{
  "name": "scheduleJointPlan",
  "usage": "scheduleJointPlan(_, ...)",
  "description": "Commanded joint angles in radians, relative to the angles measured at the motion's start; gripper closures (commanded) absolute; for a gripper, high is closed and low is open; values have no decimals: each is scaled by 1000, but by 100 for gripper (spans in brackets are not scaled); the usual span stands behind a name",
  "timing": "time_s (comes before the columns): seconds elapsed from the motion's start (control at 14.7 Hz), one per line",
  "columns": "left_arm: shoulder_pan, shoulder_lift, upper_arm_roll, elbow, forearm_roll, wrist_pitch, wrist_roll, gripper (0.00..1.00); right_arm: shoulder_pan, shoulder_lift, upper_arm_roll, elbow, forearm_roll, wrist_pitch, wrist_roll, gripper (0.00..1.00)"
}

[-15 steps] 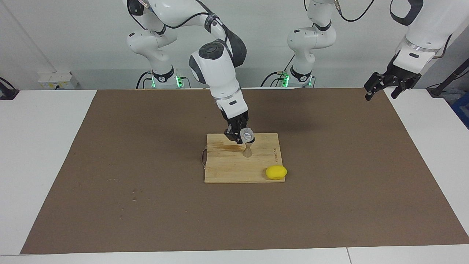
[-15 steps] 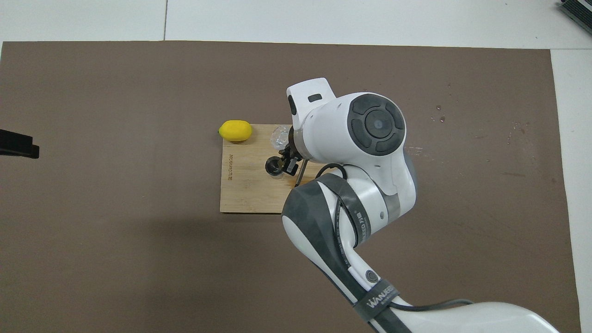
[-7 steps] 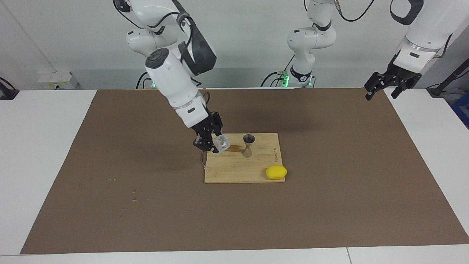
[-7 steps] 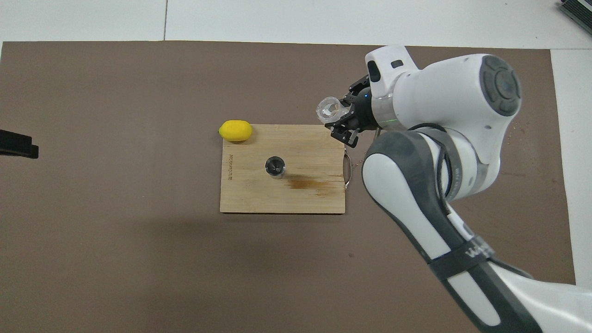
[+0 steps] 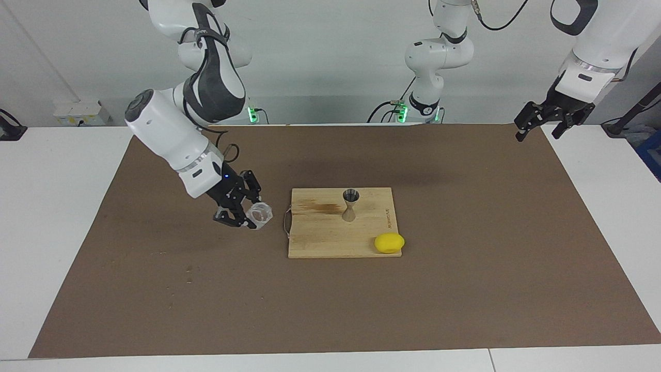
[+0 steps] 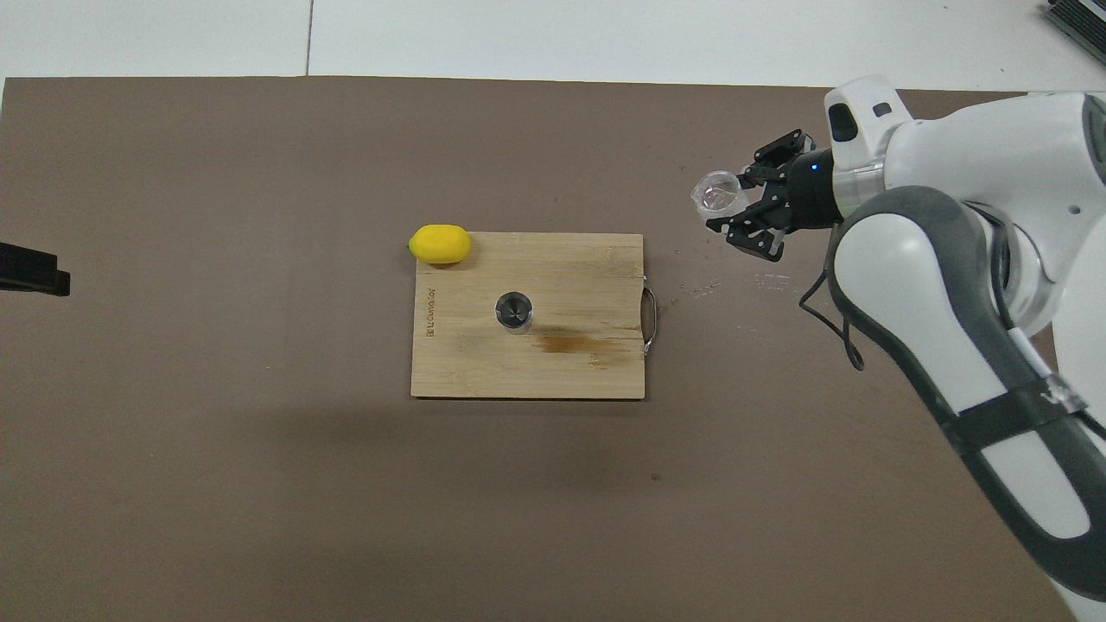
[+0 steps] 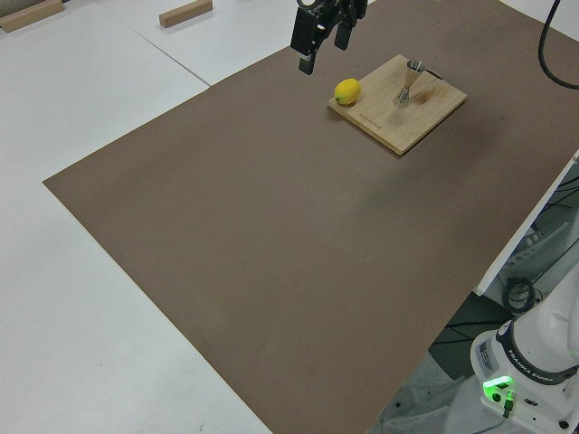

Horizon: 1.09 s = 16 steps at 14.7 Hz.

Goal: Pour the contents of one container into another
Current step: 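Tip the glass cup upright and lift it away with the right gripper, then carry the glass cup with the right gripper away from the board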

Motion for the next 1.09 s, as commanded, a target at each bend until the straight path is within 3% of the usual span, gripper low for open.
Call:
scheduleJointPlan(0.0,4,-13,-1,-7,18,8,-9,0,-214,-31,146,-54,32,-47,-105,100)
scheduleJointPlan(0.2,-7,-12,6,-7,17,10,-9,0,-470,-25,333,-99,67,-76,-231,100)
scheduleJointPlan(0.41,-13,-12,6,-10,15,27,-9,0,-634,-14,432,-153,75,-95,-342,100)
scheduleJointPlan(0.68,-22,-6,9,-7,15,48,-9,0,-762,5,454,-201,138,-155,-549,100)
scheduleJointPlan(1.02,-31,10,11,3,14,60,-9,0,-839,28,454,-264,198,-176,-760,100)
